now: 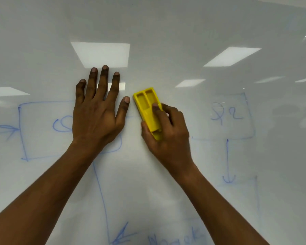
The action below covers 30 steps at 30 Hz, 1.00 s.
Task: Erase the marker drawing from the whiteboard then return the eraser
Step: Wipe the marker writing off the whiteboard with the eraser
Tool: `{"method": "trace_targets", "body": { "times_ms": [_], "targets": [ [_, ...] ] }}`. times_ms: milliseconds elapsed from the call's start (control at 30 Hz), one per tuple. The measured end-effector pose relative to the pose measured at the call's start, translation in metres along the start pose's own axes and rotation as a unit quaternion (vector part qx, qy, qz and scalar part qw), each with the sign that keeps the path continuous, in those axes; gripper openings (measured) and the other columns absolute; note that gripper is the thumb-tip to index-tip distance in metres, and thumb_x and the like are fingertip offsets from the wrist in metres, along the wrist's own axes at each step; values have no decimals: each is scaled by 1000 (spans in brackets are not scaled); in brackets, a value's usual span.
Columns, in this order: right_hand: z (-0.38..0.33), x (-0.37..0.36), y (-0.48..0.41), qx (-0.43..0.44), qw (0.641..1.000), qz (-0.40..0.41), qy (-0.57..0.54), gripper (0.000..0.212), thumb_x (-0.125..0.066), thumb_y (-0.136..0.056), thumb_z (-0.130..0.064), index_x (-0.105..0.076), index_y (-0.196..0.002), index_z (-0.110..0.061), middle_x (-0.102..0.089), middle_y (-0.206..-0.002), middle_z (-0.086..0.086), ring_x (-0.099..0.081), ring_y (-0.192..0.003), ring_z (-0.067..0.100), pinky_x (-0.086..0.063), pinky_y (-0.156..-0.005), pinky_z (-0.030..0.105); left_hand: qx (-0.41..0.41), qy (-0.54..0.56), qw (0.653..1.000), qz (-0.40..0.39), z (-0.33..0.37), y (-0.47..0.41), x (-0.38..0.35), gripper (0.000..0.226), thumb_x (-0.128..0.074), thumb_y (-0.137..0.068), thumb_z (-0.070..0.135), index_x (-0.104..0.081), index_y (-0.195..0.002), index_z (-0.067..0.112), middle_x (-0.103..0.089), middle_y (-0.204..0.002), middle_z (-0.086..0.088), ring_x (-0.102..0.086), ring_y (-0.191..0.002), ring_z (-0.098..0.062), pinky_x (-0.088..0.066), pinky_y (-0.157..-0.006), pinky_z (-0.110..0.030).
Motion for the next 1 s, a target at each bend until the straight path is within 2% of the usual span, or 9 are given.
{"method": "trace_targets", "body": {
  "times_ms": [67,267,367,433,500,567,767,833,1000],
  "targets": [
    [25,17,7,-35,999,22,4,48,-82,-88,-26,-69,-127,0,-67,-118,22,-66,-102,39,-56,-87,41,-2,-1,1000,-3,0,0,0,68,-30,-113,51,-25,-171,16,-19,-178,-13,-15,-166,-35,-14,-133,-55],
    [105,53,-32,-255,960,98,63,40,-75,-92,-29,-69,-116,2,-63,-104,25,-63,-97,43,-49,-81,44,1,-6,1000,-3,1,1,-3,68,-28,-113,52,-23,-171,16,-18,-178,-13,-13,-166,-35,-12,-134,-56],
    [68,30,-36,-160,983,61,63,44,-76,-92,-28,-68,-123,1,-65,-111,24,-64,-101,42,-46,-84,42,-1,-2,1000,3,1,2,-4,69,-28,-113,53,-23,-171,17,-17,-178,-13,-13,-166,-35,-11,-133,-56],
    [37,18,-12,-60,997,17,40,47,-78,-91,-27,-67,-128,0,-66,-117,22,-64,-102,39,-50,-86,38,0,-1,1000,10,0,1,-4,68,-29,-113,53,-24,-171,16,-19,-178,-14,-14,-165,-36,-12,-133,-56],
    [32,22,15,-13,999,-12,28,48,-79,-91,-29,-68,-129,-2,-66,-122,19,-65,-104,35,-55,-88,38,-1,0,1000,13,0,2,-4,68,-30,-113,52,-25,-170,16,-20,-178,-14,-15,-165,-36,-13,-133,-56],
    [53,39,30,-32,999,-3,39,48,-80,-90,-28,-69,-127,-1,-67,-123,20,-67,-106,35,-55,-90,37,-3,2,1000,12,-1,1,-4,68,-29,-113,52,-25,-170,16,-19,-178,-14,-15,-165,-36,-13,-133,-57],
    [127,74,-3,-238,964,76,86,43,-77,-93,-28,-67,-121,4,-62,-105,24,-64,-95,43,-44,-78,37,-2,-6,1000,16,0,3,-5,68,-28,-114,53,-24,-171,16,-19,-178,-14,-14,-165,-36,-11,-133,-56],
    [108,60,-8,-206,973,63,83,43,-77,-93,-27,-67,-121,3,-63,-106,24,-64,-96,43,-46,-80,40,-3,-5,1000,17,0,3,-7,69,-27,-114,54,-23,-171,16,-18,-178,-14,-14,-165,-36,-11,-133,-56],
    [47,38,40,-4,998,-41,54,47,-78,-92,-28,-67,-129,1,-66,-122,22,-67,-105,37,-58,-88,41,-6,-4,1000,20,-3,3,-7,68,-28,-114,54,-25,-170,16,-19,-178,-14,-15,-165,-36,-12,-133,-56]
  ]
}}
Point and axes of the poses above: each hand's wrist, its own y-axis away from the middle knuckle, its own x-axis out of the back of the hand, z = x × y, the point moved 4 cm from there along -y, towards the middle knuckle
